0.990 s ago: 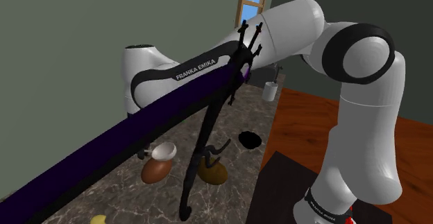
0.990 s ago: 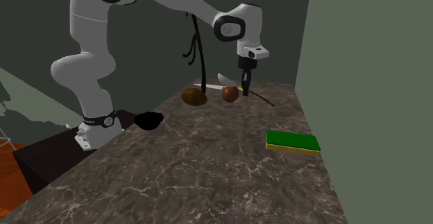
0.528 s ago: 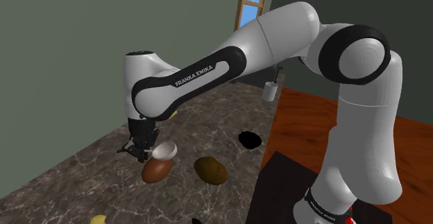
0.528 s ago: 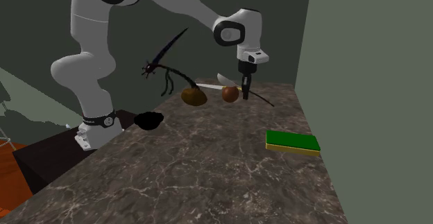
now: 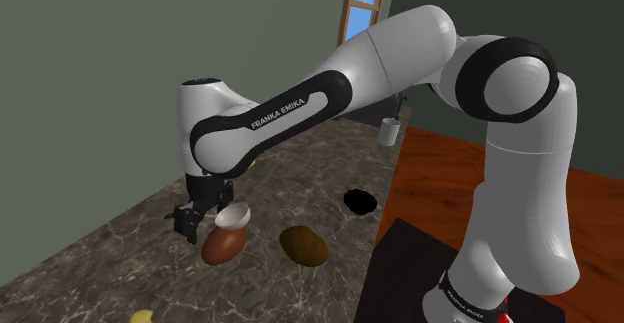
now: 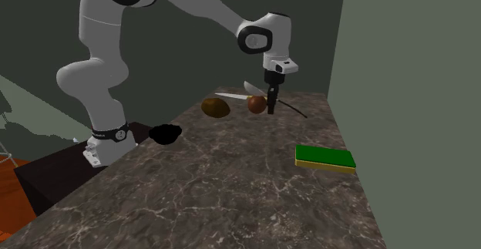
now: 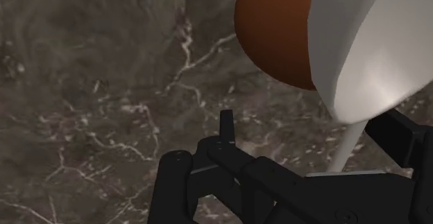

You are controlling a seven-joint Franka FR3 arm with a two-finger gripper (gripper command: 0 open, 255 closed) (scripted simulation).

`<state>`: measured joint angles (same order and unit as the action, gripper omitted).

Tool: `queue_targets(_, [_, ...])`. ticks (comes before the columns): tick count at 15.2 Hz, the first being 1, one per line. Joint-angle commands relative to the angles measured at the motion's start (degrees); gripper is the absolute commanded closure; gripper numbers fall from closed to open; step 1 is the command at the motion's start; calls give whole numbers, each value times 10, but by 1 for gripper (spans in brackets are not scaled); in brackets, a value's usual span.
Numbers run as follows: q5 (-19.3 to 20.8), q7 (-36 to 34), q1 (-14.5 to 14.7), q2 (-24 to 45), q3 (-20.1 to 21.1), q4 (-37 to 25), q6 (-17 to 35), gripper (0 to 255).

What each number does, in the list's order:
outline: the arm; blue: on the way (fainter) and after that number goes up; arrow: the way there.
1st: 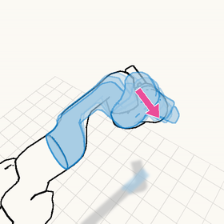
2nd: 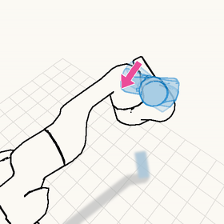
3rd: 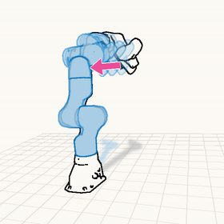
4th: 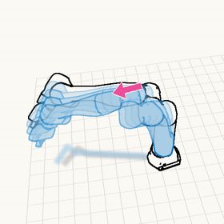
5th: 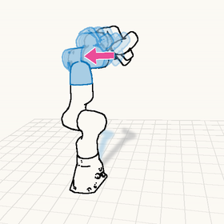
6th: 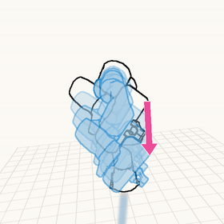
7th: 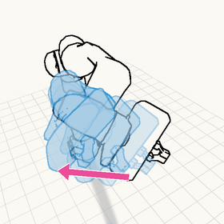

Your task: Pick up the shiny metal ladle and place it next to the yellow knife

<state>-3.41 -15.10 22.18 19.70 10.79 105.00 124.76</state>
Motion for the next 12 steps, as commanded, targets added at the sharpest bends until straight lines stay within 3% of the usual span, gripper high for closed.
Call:
queue_targets(1, [0,-1,1,-1,0,0,-1,0])
queue_targets(5, [-4,1,-5,-31,0,-32,-64,0])
queue_targets(12, [-4,1,-5,-31,0,-32,-64,0])
